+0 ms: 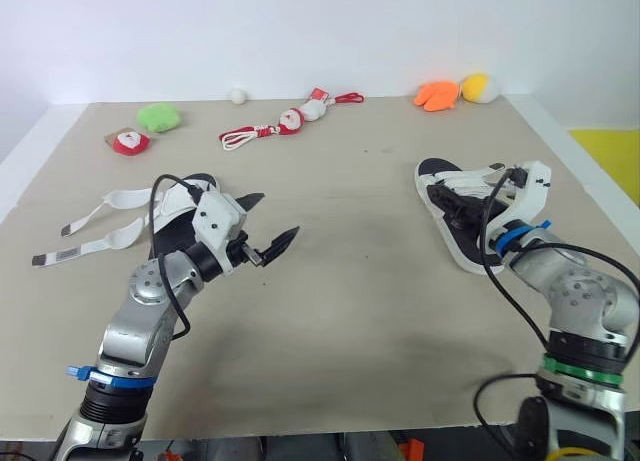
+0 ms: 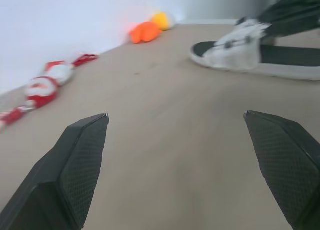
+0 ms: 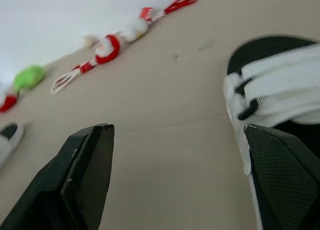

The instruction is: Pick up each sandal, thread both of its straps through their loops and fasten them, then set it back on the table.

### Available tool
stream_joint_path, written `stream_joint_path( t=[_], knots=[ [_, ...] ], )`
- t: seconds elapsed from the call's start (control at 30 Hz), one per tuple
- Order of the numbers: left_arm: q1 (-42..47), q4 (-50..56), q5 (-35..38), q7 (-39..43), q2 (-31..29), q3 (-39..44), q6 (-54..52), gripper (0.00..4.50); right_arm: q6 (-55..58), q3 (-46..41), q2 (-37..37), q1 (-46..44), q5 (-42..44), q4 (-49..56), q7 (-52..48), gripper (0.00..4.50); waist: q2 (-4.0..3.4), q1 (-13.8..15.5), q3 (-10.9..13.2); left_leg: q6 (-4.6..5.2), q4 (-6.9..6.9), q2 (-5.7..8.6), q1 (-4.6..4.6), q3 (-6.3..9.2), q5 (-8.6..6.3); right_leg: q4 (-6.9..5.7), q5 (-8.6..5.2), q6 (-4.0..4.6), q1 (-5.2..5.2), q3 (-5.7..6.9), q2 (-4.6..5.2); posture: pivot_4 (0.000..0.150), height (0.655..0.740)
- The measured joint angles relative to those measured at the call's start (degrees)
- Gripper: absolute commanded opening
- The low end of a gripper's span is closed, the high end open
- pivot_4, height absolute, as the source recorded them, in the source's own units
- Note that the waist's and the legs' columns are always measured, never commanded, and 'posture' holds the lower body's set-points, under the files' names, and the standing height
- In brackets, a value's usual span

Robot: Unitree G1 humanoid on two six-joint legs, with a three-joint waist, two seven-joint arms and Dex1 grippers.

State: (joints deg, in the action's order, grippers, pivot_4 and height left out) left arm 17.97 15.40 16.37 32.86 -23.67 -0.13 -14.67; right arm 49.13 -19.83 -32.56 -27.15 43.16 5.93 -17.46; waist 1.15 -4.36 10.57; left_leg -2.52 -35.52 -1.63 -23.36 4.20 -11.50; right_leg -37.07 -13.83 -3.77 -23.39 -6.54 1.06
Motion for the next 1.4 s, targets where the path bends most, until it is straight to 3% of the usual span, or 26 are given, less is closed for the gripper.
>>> stream_joint_path(
  t=[0.23, 0.43, 0.7, 0.9, 1.17, 1.23, 1.27, 1.33, 1.37, 1.4],
  knots=[
    [0.0, -6.8, -13.5, -6.4, -5.5, 0.5, 8.8, 4.5, -15.0, 10.7, -6.1, 0.7, -9.9, 2.9, -16.8, 4.45, 0.02, -0.1, 0.0, -0.01, -0.01, -0.03, 0.04, -0.01, 0.01, -0.01, 0.05, -0.07, -0.03, 0.0, -0.03, 0.15, 0.74],
    [-1.8, -10.0, -27.5, -13.1, -13.7, 1.2, 14.6, 4.5, -25.2, 17.6, -7.3, -9.9, -16.6, 2.7, -27.0, 4.45, 0.06, 0.0, 0.1, -0.04, 0.02, -0.04, 0.01, -0.04, 0.02, 0.0, 0.07, -0.05, -0.06, 0.0, 0.01, 0.15, 0.74],
    [-5.2, -10.4, -40.4, -18.7, -18.4, 2.2, 14.3, 4.5, -29.5, 23.5, -4.9, -18.2, -19.3, 0.1, -36.1, 4.45, 0.15, 0.3, 0.1, -0.08, 0.05, 0.05, -0.03, -0.04, 0.0, 0.0, 0.09, 0.07, -0.07, 0.06, 0.17, 0.15, 0.74],
    [-5.0, -13.1, -45.1, -19.9, -18.8, 1.4, 14.2, 4.5, -31.7, 23.9, -3.2, -19.0, -21.0, -2.0, -37.4, 4.45, 0.16, 0.5, 0.1, -0.07, 0.03, 0.04, -0.02, -0.05, 0.01, -0.01, 0.12, 0.13, -0.08, 0.11, 0.2, 0.15, 0.74],
    [-0.1, -20.6, -46.1, -20.9, -17.1, -2.3, 15.5, 4.5, -32.2, 23.9, -1.3, -19.5, -22.1, -2.7, -37.2, 4.45, 0.16, 0.5, 0.1, -0.08, 0.01, 0.02, -0.01, -0.04, 0.01, -0.08, 0.26, 0.35, -0.08, 0.17, 0.2, 0.15, 0.74],
    [1.2, -21.5, -46.3, -21.1, -16.7, -2.8, 16.1, 4.09, -32.2, 23.9, -0.9, -20.0, -22.2, -2.7, -37.1, 4.5, 0.16, 0.5, 0.1, -0.09, 0.01, 0.03, -0.01, -0.04, 0.01, -0.09, 0.26, 0.35, -0.08, 0.17, 0.2, 0.15, 0.74],
    [3.0, -23.4, -46.8, -21.2, -16.4, -3.8, 16.6, 3.51, -32.2, 23.8, -0.8, -20.0, -22.3, -2.7, -36.8, 4.5, 0.16, 0.5, 0.1, -0.08, 0.02, 0.03, -0.01, -0.03, 0.01, -0.12, 0.26, 0.35, -0.09, 0.18, 0.2, 0.15, 0.74],
    [4.2, -24.5, -47.1, -21.2, -15.8, -4.7, 17.3, 3.29, -32.1, 23.8, -0.4, -20.0, -22.2, -2.7, -36.5, 4.5, 0.16, 0.5, 0.1, -0.08, 0.01, 0.02, 0.0, -0.03, 0.01, -0.13, 0.26, 0.36, -0.09, 0.18, 0.2, 0.15, 0.74],
    [4.8, -25.2, -47.2, -21.3, -15.6, -5.0, 17.6, 2.62, -32.0, 23.8, -0.2, -20.0, -22.2, -2.6, -36.4, 4.5, 0.16, 0.5, 0.1, -0.08, 0.01, 0.03, -0.01, -0.03, 0.01, -0.14, 0.26, 0.36, -0.09, 0.18, 0.2, 0.15, 0.74],
    [5.3, -25.9, -47.2, -21.2, -15.5, -5.3, 17.9, 2.4, -31.8, 23.8, -0.1, -20.0, -22.1, -2.6, -36.4, 4.5, 0.17, 0.5, 0.1, -0.08, 0.01, 0.03, 0.0, -0.03, 0.01, -0.15, 0.26, 0.36, -0.09, 0.18, 0.2, 0.15, 0.74]
  ],
)
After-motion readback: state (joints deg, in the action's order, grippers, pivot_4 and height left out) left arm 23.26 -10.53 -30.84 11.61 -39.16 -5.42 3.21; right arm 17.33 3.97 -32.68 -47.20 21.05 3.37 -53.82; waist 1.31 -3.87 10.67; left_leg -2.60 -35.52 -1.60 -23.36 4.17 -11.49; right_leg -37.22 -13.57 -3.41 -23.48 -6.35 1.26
